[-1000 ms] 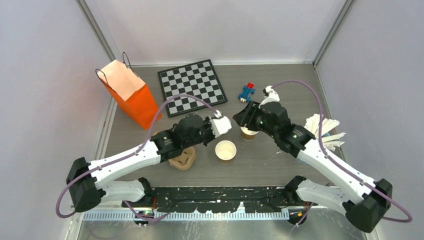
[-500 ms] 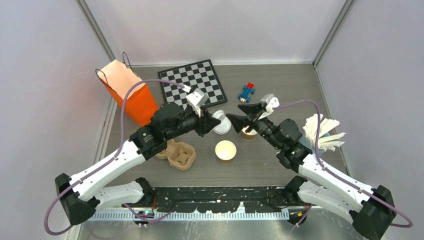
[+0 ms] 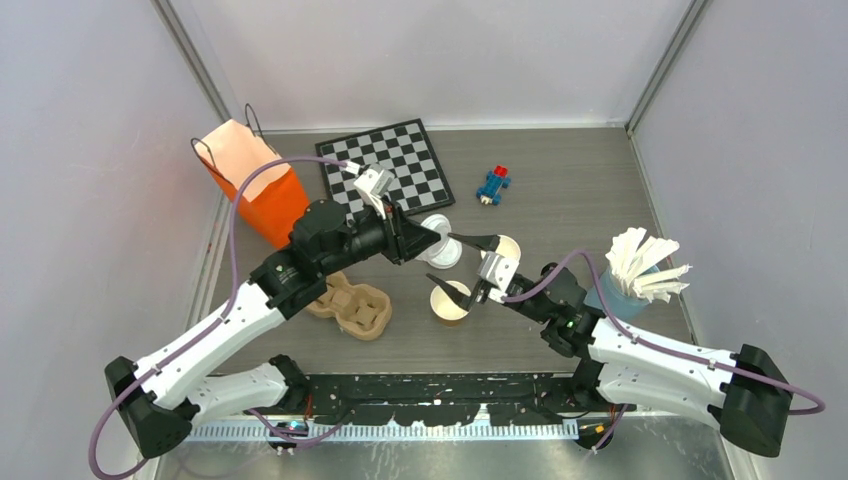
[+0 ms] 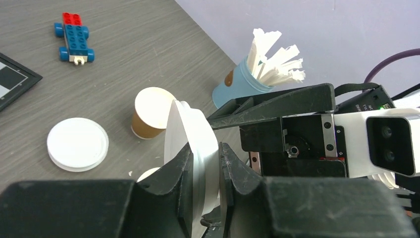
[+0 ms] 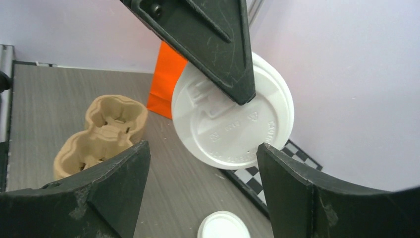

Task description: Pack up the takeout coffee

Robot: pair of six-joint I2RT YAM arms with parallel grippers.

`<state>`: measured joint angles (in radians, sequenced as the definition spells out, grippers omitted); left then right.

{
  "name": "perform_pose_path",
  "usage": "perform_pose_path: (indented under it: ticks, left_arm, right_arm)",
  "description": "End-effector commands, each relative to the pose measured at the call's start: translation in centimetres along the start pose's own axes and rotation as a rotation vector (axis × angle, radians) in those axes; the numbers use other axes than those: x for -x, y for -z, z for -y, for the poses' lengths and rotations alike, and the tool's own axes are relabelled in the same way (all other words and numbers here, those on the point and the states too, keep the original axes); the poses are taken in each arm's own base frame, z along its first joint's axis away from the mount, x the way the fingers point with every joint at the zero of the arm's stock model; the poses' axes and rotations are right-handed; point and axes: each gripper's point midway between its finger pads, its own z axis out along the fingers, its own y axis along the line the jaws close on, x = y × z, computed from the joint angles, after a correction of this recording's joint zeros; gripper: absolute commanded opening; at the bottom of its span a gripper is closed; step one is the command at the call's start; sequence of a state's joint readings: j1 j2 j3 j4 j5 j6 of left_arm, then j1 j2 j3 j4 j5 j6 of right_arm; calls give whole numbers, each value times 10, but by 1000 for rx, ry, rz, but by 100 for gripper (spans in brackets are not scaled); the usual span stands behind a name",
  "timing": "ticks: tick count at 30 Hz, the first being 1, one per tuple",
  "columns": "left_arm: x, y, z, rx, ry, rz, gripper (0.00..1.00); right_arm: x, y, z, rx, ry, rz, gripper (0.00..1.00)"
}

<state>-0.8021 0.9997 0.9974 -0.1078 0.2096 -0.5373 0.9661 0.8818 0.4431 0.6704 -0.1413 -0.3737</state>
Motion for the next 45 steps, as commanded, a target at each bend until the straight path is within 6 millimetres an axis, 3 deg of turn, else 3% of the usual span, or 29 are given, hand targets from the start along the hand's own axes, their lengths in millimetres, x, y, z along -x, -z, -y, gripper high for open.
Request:
perform_pose_path:
  ticks: [1,13,22,30,33,39,40,41,45]
  left_arm:
    - [10,7,21,-85,46,27,14]
    - [-6,1,27,-141,88,-37,12]
    - [-9,-1,26,-148,75,-50,12]
    - [-12,-2,22,-131,66,-51,14]
    - [-8,-1,15,-88,62,-32,28]
    - [5,9,-12,81,-31,1,81]
    - [7,12,-19,124,-57,0,95]
    - [8,16,-27,171,-84,-7,99]
    - [7,36,-61,366,-177,-60,100]
  right_arm:
    - [25,0,21,-96,130,82,84]
    - [17,3,22,-111,143,40,89]
    - [4,3,12,-57,137,-7,89]
    - [0,8,12,-74,112,-12,80]
    - [-3,9,12,-83,77,-19,77]
    - [-24,20,15,-164,-108,-122,72]
    - [-29,24,14,-173,-143,-160,71]
    - [-33,28,13,-181,-185,-193,70]
    - [-45,47,19,-289,-350,-332,69]
